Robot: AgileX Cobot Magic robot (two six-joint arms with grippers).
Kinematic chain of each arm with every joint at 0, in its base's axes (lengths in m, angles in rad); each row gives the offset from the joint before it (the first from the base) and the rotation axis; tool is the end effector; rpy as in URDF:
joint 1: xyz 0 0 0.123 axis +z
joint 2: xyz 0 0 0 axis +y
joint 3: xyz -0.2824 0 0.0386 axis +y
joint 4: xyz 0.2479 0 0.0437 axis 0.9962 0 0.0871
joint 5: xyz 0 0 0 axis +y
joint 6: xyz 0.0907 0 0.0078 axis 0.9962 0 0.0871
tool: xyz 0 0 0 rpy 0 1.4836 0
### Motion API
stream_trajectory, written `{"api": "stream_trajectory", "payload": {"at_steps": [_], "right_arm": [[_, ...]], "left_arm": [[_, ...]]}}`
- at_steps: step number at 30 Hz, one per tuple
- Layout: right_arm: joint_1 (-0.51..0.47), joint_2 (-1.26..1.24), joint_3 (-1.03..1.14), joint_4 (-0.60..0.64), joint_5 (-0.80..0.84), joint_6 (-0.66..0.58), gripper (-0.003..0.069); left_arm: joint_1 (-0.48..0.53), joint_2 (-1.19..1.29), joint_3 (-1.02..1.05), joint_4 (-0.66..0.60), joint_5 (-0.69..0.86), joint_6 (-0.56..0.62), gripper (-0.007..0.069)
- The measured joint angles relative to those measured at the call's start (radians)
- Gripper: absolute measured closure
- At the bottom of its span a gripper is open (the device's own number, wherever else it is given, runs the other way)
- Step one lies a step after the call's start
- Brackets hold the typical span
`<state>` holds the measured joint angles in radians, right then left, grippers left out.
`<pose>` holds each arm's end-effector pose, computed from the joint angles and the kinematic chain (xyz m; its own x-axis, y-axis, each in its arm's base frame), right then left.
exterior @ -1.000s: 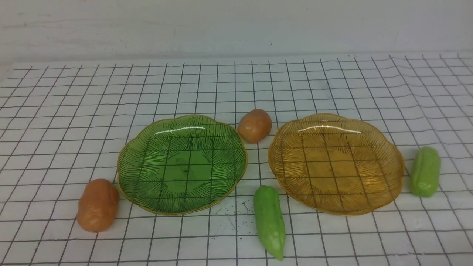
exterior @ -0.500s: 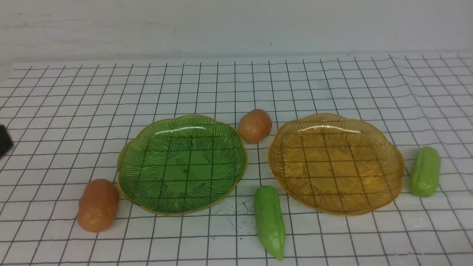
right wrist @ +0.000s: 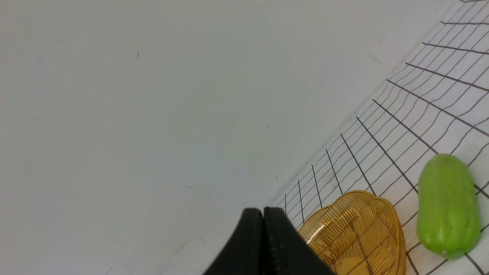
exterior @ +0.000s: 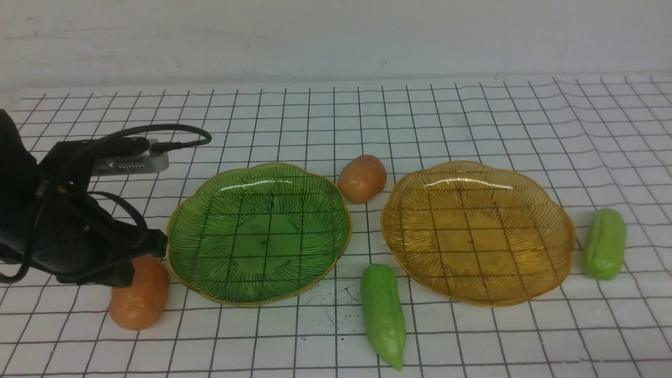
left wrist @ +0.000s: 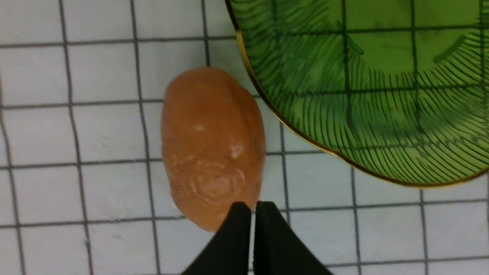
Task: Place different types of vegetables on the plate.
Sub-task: 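Put the potatoes from the left side into the left plate with the left gripper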
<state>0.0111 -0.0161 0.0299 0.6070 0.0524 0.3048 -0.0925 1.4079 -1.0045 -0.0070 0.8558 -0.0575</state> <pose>0.0564 0.0034 0.2000 -0.0138 0.7898 -0.6133 -0.0491 0.6121 0.7893 0.2715 -0.0257 0.2669 -0.9217 0.0232 -0.3873 0.0373 0.9989 -0.0290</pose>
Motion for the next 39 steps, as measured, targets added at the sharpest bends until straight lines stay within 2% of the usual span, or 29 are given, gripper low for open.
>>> {"api": "stream_trajectory", "payload": {"at_steps": [2,4,9,11,15,18,21,25,29,34,39], "right_arm": [[0.000,0.000,0.000,0.004,-0.006,0.004,0.0673],[0.000,0.000,0.000,0.024,-0.014,0.019,0.0673],[0.000,0.000,0.000,0.033,0.016,0.006,0.0673],[0.000,0.000,0.000,0.033,0.077,-0.026,0.0673],[0.000,0.000,-0.019,0.033,0.210,-0.125,0.0673],[0.000,0.000,-0.057,0.032,0.250,-0.207,0.0673],[0.000,0.000,-0.113,0.030,0.255,-0.274,0.0673],[0.000,0.000,-0.159,0.030,0.256,-0.305,0.0673],[0.000,0.001,-0.197,0.030,0.288,-0.312,0.0673],[0.000,0.122,-0.357,-0.016,0.475,-0.350,0.0673],[0.000,0.393,-0.589,-0.116,0.804,-0.364,0.0673]], "left_arm": [[0.000,0.009,-0.002,0.026,-0.034,0.000,0.0586],[0.000,0.032,-0.004,0.045,-0.070,0.001,0.0517],[0.000,0.100,-0.005,0.056,-0.105,-0.019,0.0305],[0.000,0.136,-0.005,0.066,-0.108,-0.050,0.0208],[0.000,0.199,-0.005,0.102,-0.113,-0.146,0.0076],[0.000,0.247,-0.005,0.143,-0.114,-0.223,0.0018],[0.000,0.281,-0.006,0.157,-0.113,-0.251,0.0008],[0.000,0.314,-0.006,0.163,-0.105,-0.257,0.0025],[0.000,0.333,-0.008,0.160,-0.095,-0.262,0.0111],[0.000,0.318,-0.017,0.161,0.000,-0.264,0.0118],[-0.002,0.197,-0.057,0.123,0.046,-0.264,0.0118]]}}
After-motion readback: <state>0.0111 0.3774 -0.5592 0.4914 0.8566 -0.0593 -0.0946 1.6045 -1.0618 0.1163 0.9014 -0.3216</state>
